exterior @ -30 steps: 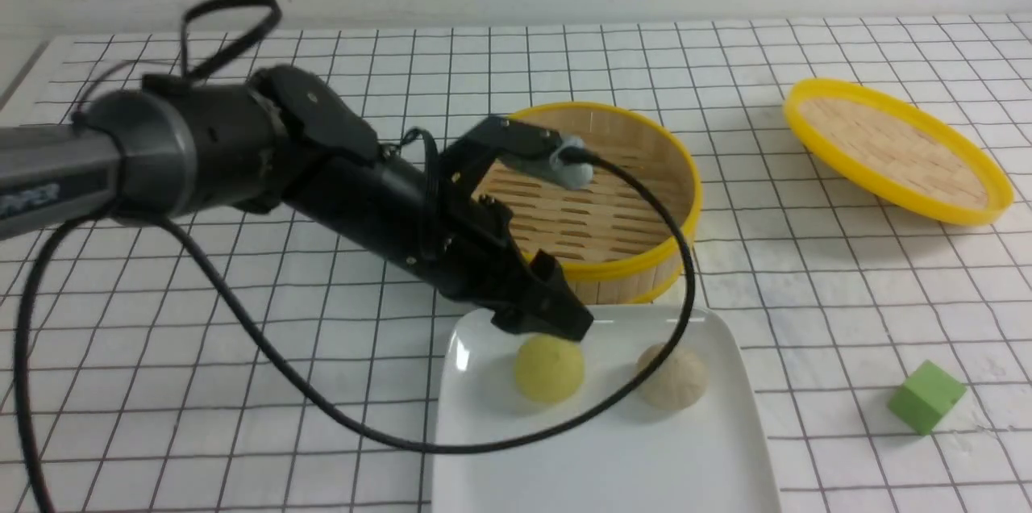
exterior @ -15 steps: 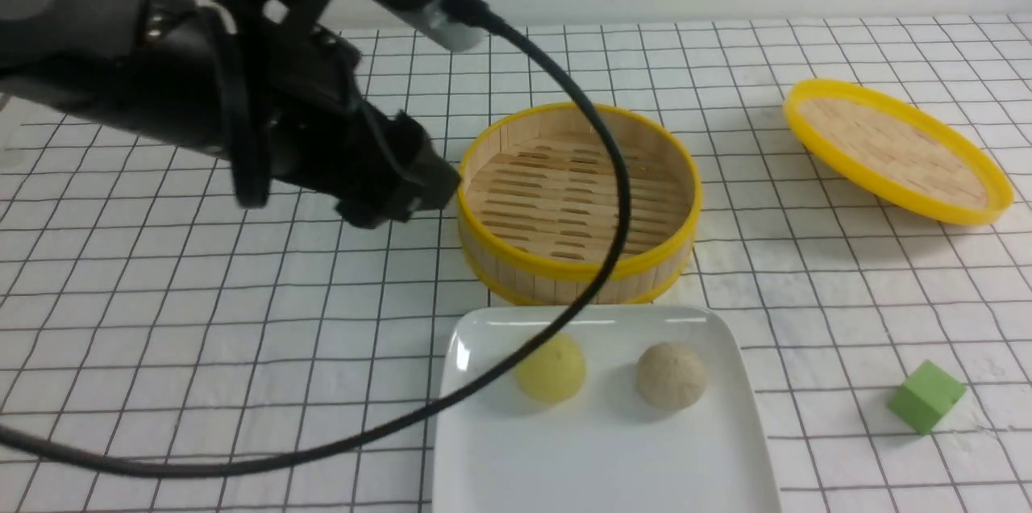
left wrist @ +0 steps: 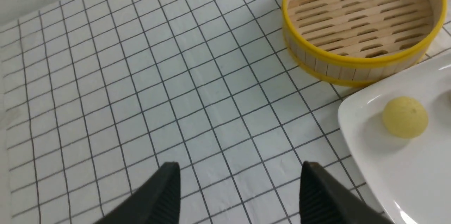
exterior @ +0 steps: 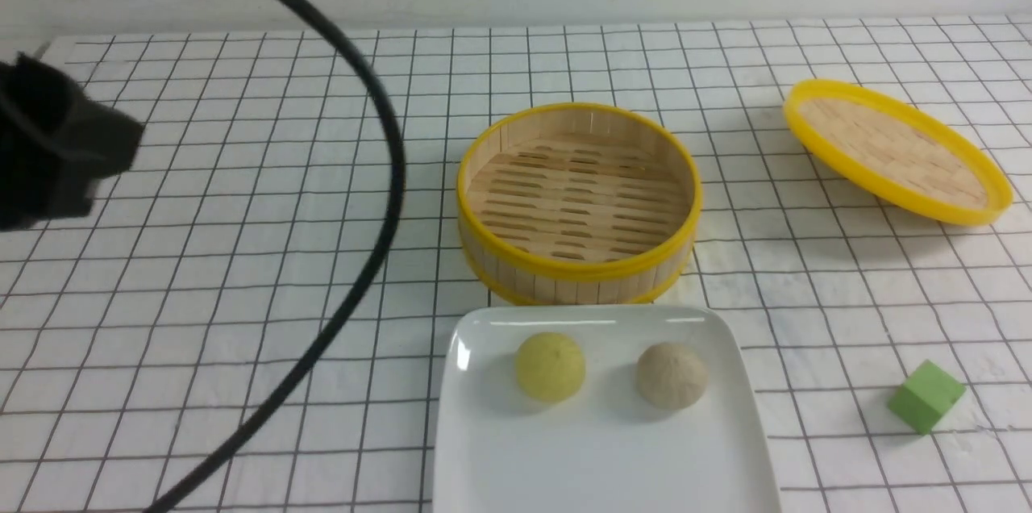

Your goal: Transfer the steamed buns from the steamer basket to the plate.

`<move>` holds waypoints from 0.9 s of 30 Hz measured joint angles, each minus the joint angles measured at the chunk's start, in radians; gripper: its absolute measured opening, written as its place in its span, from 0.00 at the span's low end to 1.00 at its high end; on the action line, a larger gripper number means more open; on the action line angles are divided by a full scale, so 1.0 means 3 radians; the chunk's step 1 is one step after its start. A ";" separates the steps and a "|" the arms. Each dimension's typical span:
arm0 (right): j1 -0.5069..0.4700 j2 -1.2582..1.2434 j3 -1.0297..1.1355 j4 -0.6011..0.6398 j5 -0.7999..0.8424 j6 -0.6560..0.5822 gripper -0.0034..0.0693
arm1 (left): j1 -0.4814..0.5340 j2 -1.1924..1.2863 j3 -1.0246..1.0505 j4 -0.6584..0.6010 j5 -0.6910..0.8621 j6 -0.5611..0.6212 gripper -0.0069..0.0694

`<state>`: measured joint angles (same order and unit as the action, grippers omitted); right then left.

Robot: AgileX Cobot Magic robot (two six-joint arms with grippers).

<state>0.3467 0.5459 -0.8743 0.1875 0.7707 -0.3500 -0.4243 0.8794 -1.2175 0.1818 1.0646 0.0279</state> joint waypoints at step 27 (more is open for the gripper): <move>0.0000 -0.1420 -0.0007 0.0029 0.0285 0.0149 0.71 | 0.0000 -0.1813 0.0586 -0.0160 0.0578 -0.0417 0.63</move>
<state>0.3467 0.1200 -0.8765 0.1960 0.8563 -0.3054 -0.4243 0.3354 -1.0418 0.1337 1.2380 -0.0971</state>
